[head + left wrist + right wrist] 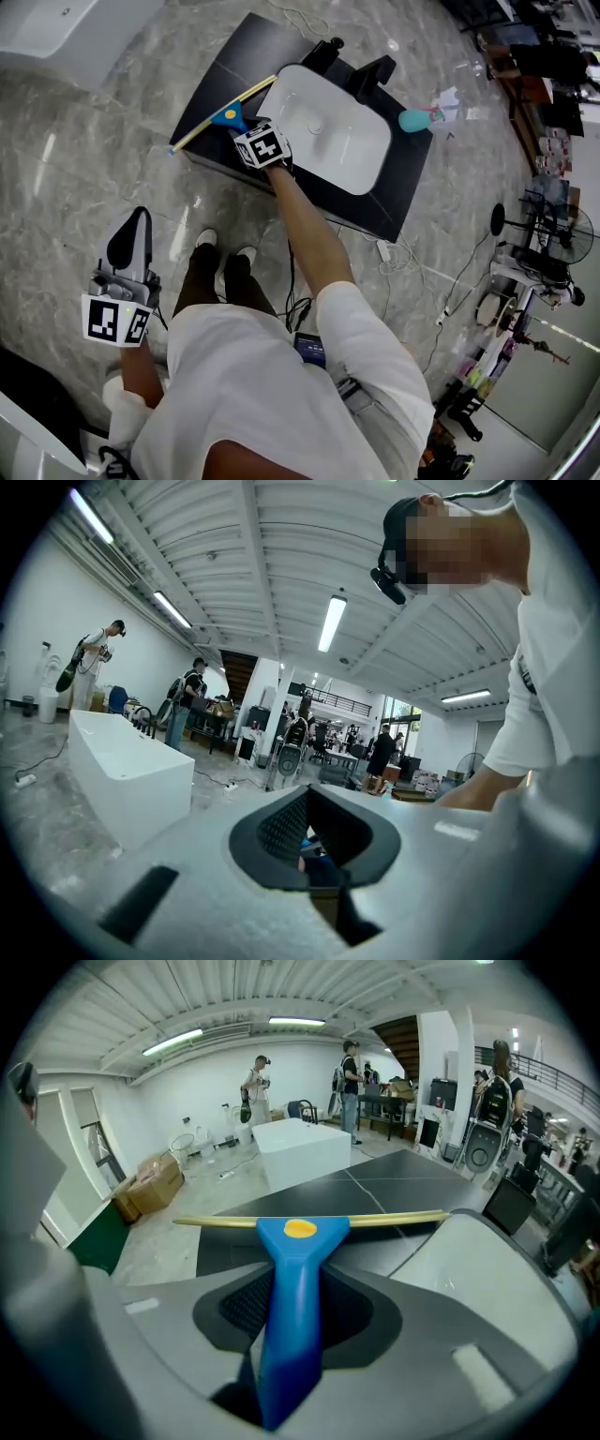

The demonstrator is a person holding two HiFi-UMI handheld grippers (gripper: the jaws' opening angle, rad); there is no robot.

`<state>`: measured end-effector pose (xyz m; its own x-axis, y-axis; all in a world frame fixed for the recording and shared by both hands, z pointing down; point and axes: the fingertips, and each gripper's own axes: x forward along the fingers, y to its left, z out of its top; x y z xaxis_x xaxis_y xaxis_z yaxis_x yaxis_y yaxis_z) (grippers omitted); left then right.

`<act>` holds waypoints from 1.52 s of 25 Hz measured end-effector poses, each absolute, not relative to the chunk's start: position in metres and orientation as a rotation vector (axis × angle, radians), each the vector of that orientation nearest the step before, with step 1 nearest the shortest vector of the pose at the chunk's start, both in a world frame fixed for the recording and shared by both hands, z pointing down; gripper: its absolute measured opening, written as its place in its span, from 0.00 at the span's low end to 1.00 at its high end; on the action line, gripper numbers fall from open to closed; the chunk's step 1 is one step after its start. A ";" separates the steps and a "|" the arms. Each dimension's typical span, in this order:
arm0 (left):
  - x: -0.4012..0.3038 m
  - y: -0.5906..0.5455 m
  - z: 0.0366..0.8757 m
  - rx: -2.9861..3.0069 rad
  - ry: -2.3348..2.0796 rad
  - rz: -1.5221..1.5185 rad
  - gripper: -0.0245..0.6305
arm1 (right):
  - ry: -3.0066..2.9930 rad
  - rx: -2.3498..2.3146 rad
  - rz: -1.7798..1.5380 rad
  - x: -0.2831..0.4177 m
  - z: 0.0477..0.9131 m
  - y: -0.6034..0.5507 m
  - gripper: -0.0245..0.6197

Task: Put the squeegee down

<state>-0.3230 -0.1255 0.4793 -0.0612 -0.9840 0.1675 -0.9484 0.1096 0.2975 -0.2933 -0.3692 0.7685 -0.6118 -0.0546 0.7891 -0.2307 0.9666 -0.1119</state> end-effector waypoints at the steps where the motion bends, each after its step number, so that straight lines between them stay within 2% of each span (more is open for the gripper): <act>1: -0.324 -0.125 0.480 1.893 -2.070 -0.155 0.05 | -2.211 0.205 0.250 -0.295 0.770 -0.371 0.27; 13: -0.322 -0.131 0.487 1.906 -2.041 -0.156 0.05 | -2.173 0.282 0.251 -0.294 0.782 -0.377 0.28; 17: -0.322 -0.132 0.486 1.915 -2.032 -0.156 0.05 | -2.206 0.315 0.268 -0.291 0.776 -0.378 0.33; 20: -0.319 -0.136 0.486 1.927 -2.022 -0.159 0.05 | -2.258 0.337 0.263 -0.289 0.758 -0.379 0.32; 27: -0.301 -0.157 0.475 2.018 -1.976 -0.167 0.05 | -2.522 0.392 0.262 -0.260 0.668 -0.360 0.30; 38: -0.252 -0.196 0.449 2.204 -1.835 -0.159 0.05 | -2.891 0.645 0.167 -0.135 0.478 -0.293 0.22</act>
<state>-0.2524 -0.1964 0.4491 0.1924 -0.9775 0.0865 -0.9481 -0.1624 0.2734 -0.1351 -0.2931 0.4776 -0.8910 -0.4109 0.1933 -0.4304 0.8998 -0.0713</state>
